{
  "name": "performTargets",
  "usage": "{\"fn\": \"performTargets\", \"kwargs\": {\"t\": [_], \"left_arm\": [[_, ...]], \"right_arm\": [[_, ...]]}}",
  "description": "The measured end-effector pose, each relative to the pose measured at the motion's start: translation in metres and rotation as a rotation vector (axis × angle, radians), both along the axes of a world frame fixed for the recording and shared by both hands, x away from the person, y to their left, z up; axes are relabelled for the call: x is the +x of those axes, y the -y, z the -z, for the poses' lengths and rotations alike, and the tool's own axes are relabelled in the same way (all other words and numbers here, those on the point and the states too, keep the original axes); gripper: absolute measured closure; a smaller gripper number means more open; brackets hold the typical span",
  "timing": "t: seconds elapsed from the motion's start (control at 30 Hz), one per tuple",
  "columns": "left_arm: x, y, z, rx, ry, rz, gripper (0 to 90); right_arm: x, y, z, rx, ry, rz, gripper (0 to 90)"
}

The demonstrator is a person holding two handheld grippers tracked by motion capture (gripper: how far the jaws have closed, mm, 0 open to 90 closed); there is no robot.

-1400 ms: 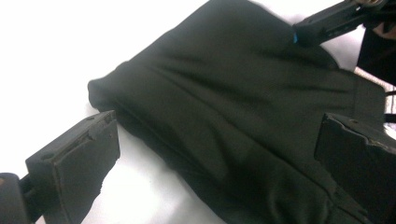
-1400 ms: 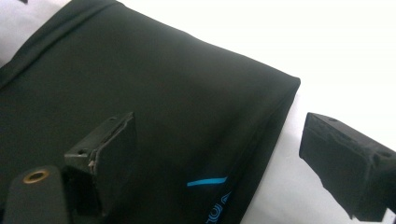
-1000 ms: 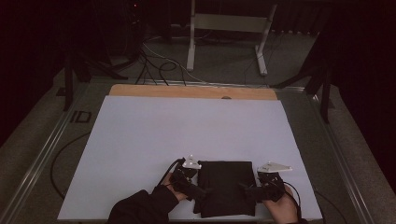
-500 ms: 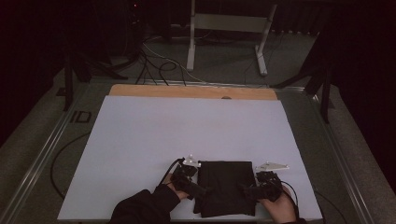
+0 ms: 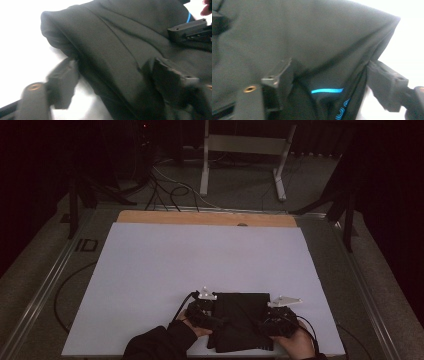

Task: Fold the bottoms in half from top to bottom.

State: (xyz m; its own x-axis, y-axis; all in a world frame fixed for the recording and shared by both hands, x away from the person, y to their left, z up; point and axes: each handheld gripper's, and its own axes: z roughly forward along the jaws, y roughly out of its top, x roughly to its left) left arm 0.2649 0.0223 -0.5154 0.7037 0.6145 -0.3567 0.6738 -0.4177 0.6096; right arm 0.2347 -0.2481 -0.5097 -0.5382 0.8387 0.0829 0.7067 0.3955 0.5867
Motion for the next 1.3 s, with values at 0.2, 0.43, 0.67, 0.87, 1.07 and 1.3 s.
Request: {"fn": "performTargets", "kwargs": {"t": [0.2, 0.43, 0.67, 0.87, 1.07, 1.3], "left_arm": [[0.0, 0.0, 0.001, -0.008, -0.012, -0.005, 49.2], [-0.001, 0.001, 0.003, -0.024, -0.023, 0.013, 67.7], [-0.003, 0.003, 0.0, -0.016, -0.002, 0.021, 72.6], [-0.003, 0.004, -0.007, -0.017, 0.018, 0.042, 73.7], [-0.004, 0.004, -0.016, -0.034, 0.026, 0.057, 74.0], [-0.004, 0.004, -0.026, -0.049, 0.044, 0.074, 74.1]], "right_arm": [[-0.004, -0.003, -0.003, 0.022, -0.004, -0.062, 51.7], [-0.006, -0.007, -0.004, 0.029, -0.007, -0.121, 71.6], [-0.008, -0.01, -0.006, 0.016, 0.01, -0.111, 76.5], [-0.009, -0.007, -0.009, 0.045, 0.008, -0.094, 77.3], [-0.009, -0.005, -0.013, 0.073, 0.019, -0.085, 77.4], [-0.011, -0.001, -0.021, 0.092, 0.036, -0.085, 77.6]]}}
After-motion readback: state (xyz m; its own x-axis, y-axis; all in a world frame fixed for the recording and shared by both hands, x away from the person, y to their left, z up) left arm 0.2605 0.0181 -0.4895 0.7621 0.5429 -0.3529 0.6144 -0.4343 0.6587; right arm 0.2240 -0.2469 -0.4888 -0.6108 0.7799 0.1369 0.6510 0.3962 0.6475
